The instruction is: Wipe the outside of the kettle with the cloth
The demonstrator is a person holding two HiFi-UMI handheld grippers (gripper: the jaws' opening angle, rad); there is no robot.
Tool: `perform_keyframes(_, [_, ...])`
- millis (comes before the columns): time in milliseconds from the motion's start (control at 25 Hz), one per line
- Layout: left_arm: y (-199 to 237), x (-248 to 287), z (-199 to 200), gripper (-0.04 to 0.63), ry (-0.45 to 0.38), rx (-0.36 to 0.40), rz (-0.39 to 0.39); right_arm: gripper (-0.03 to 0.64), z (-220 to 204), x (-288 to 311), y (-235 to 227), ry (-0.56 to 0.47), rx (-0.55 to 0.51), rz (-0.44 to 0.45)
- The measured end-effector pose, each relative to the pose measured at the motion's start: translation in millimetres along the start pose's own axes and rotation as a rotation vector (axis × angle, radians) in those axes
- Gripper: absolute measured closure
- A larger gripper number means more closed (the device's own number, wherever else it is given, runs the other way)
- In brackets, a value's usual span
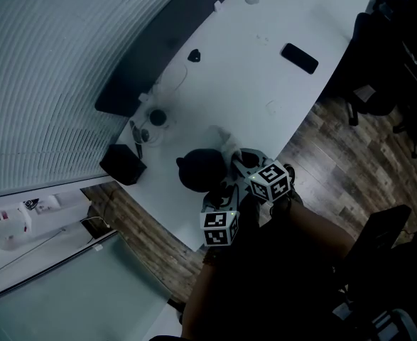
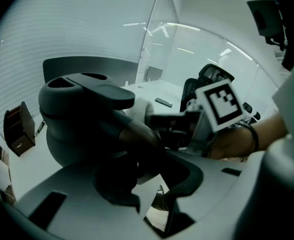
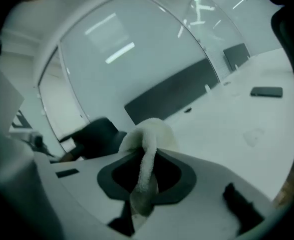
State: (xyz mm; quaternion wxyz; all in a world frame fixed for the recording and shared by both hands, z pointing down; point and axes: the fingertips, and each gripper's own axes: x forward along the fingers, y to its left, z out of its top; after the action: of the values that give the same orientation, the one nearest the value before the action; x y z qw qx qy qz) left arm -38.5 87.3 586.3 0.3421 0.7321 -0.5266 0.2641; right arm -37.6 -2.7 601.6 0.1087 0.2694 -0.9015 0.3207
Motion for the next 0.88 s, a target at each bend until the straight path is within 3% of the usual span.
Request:
perform_keyframes(120, [1,0,0,0.465,0.005,0.001,0.002,0.566,42,-25,48,-0.101,-0.206,0.176])
perform_keyframes(240, [1,1,-2,0.465,0.037,-0.007,0.014,0.566,19,-24,72,-0.028,-0.463,0.234])
perform_keyframes(400, [1,4,-2,0.469,0.101,0.007,0.046,0.566,-19,-16,46,0.098,-0.440,0.177])
perform_keyframes(520, [1,5,-2,0.472,0.112,0.018,0.063,0.566,-86,-1,27,0.302,-0.433,0.197])
perform_keyframes(600, [1,5,-2,0.472,0.125,0.015,0.068,0.566,-110,3,22,0.370,-0.403,0.220])
perform_keyframes(720, [0,7,-4,0.472,0.147,0.006,0.072,0.566,-77,-14,27,0.282,-0.392,0.237])
perform_keyframes(880, [3,5,-5,0.472,0.144,-0.019,0.103,0.566,-10,-39,53,0.112,-0.490,0.320])
